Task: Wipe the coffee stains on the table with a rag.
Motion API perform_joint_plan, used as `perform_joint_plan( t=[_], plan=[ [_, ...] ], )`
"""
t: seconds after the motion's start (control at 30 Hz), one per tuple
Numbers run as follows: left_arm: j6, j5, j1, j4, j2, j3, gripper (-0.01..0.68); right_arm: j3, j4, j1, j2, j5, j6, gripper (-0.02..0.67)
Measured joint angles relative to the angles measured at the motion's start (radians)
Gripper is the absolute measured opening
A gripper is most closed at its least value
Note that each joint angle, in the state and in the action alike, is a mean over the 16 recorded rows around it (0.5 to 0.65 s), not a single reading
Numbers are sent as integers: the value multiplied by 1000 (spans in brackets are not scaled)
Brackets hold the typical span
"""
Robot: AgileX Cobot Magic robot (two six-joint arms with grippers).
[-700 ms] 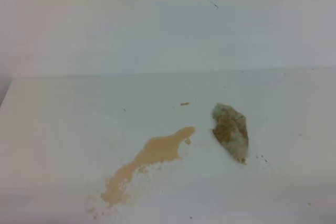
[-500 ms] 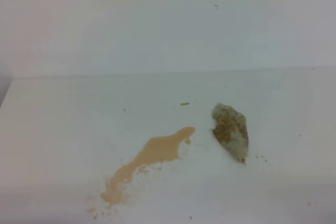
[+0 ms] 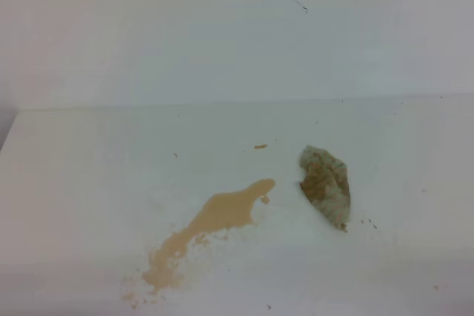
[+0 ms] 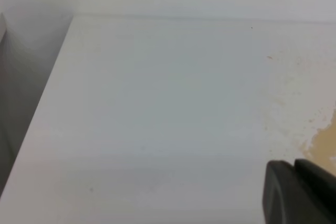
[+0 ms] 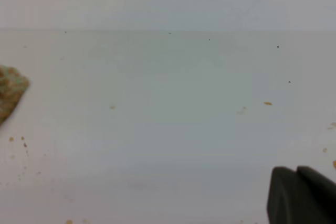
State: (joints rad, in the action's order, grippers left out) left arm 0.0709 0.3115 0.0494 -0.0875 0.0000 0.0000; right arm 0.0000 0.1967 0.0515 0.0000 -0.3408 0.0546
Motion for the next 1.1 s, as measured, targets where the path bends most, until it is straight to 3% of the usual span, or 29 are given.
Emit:
perform_joint_plan(
  t=[1.1],
  plan=[
    [0,0,0,0,0,0,-2,0,0,0,0,0,20,-3]
  ],
)
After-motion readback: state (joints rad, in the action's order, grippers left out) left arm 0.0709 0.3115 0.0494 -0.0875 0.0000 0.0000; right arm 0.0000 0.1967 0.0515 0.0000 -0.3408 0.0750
